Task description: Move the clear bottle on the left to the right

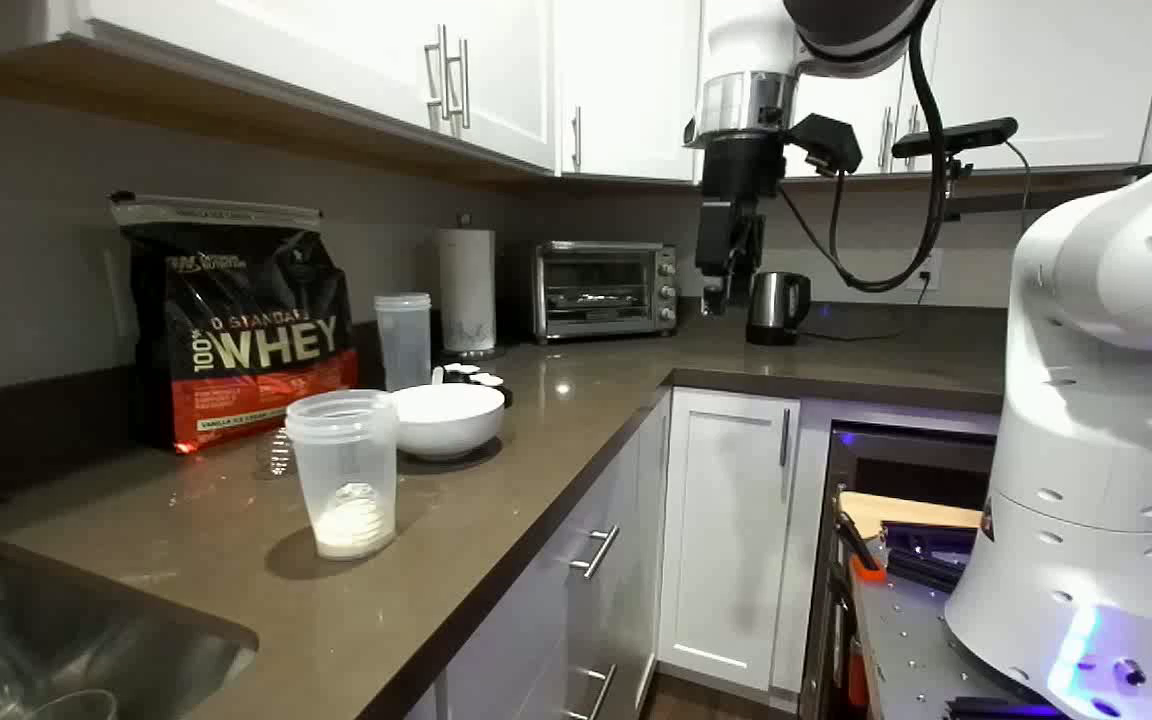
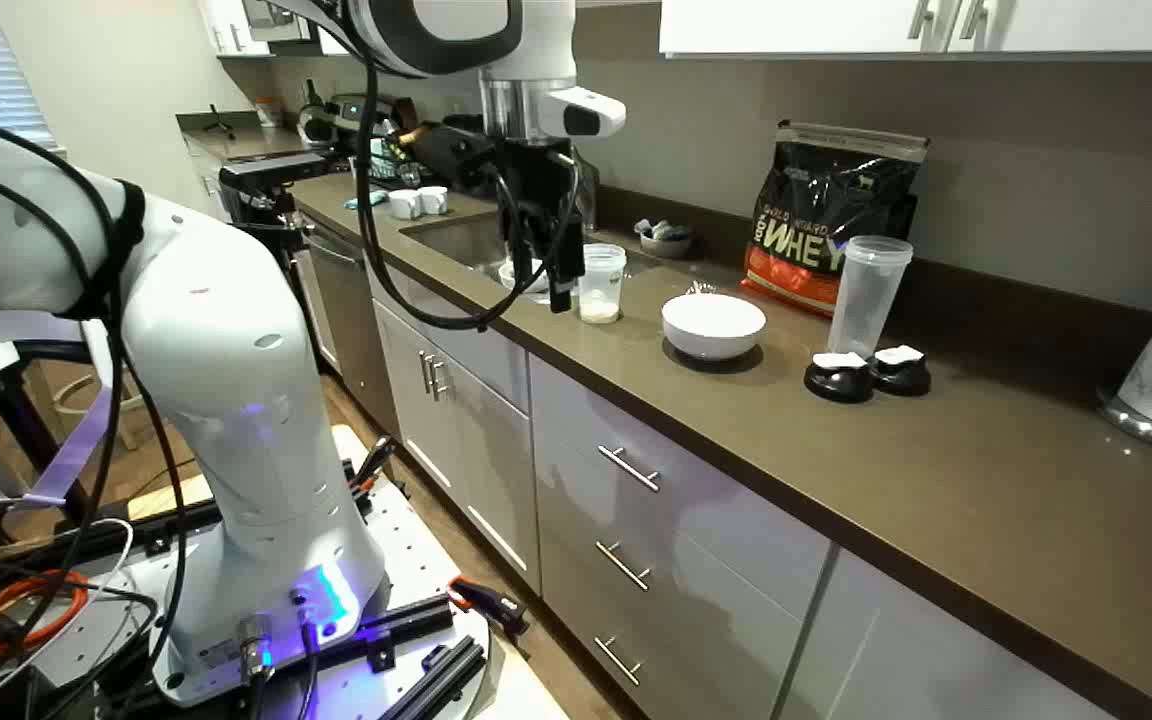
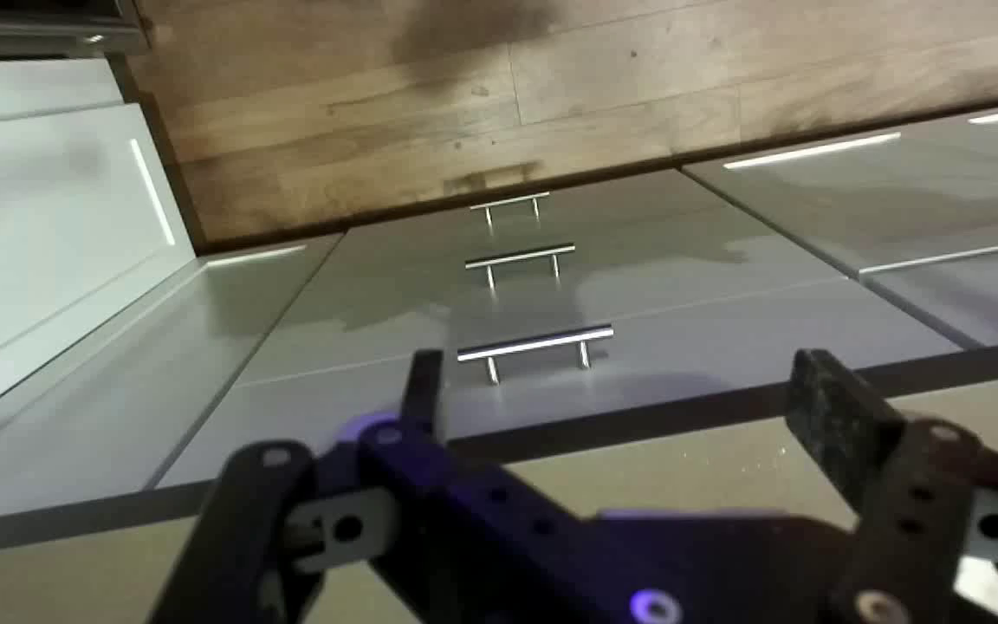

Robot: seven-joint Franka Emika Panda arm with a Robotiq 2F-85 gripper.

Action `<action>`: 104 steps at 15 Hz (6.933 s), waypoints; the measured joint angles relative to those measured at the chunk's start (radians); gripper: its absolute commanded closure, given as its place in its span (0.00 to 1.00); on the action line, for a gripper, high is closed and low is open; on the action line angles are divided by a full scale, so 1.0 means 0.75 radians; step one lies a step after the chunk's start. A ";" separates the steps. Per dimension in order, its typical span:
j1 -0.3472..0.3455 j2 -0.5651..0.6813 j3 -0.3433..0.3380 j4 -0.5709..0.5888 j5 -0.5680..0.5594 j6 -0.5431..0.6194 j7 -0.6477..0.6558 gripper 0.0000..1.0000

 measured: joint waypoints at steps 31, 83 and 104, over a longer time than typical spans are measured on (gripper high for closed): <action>0.323 0.642 0.225 0.502 -0.006 0.468 -0.088 0.00; 0.416 1.480 0.307 1.062 -0.083 0.471 -0.389 0.98; 0.249 1.097 0.131 1.055 -0.128 0.243 -0.389 0.98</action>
